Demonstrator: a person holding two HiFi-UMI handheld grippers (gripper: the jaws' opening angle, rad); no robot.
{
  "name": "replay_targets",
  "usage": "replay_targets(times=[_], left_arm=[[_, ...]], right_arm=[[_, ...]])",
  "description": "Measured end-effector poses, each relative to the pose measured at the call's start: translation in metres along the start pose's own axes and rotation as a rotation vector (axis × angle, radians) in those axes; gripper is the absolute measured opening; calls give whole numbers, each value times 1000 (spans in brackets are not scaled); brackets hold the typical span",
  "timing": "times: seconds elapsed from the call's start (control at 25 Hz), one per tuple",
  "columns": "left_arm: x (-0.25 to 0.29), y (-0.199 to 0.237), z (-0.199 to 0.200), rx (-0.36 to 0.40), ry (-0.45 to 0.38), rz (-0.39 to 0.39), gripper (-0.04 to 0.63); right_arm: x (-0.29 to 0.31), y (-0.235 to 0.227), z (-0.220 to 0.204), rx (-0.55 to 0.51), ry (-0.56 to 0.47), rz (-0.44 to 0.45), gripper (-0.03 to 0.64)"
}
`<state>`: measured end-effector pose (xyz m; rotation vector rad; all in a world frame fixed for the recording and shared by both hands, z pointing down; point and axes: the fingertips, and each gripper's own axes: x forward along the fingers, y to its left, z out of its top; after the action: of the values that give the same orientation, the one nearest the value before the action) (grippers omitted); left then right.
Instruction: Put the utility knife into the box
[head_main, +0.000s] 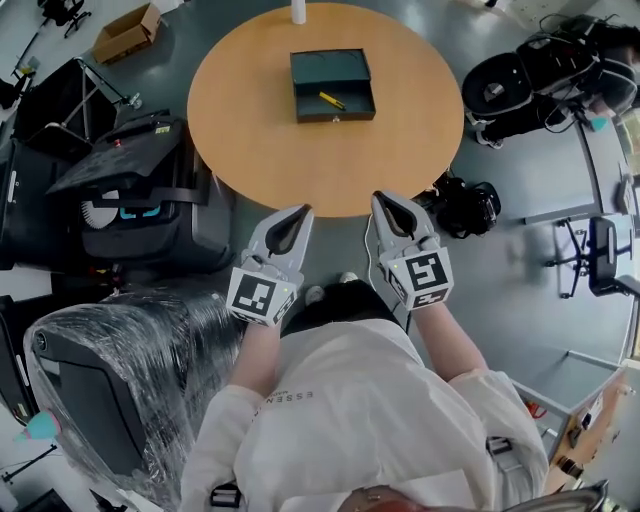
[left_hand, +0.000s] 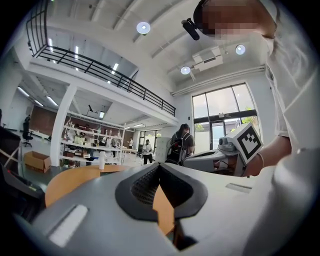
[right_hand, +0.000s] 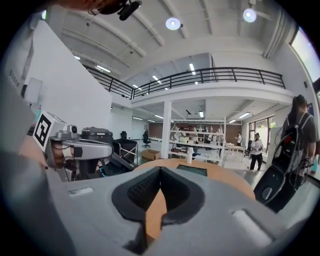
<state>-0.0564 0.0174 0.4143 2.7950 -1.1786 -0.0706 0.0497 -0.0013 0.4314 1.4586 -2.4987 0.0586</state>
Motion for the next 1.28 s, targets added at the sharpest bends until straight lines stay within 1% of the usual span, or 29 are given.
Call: replay_targets(times=[0.12, 0.36, 0.6, 0.84, 1.28], left_arm=[[-5, -15, 2, 36, 5, -19, 9], [-11, -23, 12, 67, -11, 14, 9], [-9, -39, 18, 71, -25, 33, 9], [-2, -49, 27, 90, -36, -3, 9], [1, -42, 28, 98, -32, 16, 9]], right_arm=[[-14, 5, 0, -14, -12, 0, -8], [-28, 11, 0, -12, -25, 36, -8], [-46, 8, 0, -37, -14, 72, -9], [-47, -3, 0, -29, -22, 68, -9], [-36, -5, -1, -25, -14, 91, -9]])
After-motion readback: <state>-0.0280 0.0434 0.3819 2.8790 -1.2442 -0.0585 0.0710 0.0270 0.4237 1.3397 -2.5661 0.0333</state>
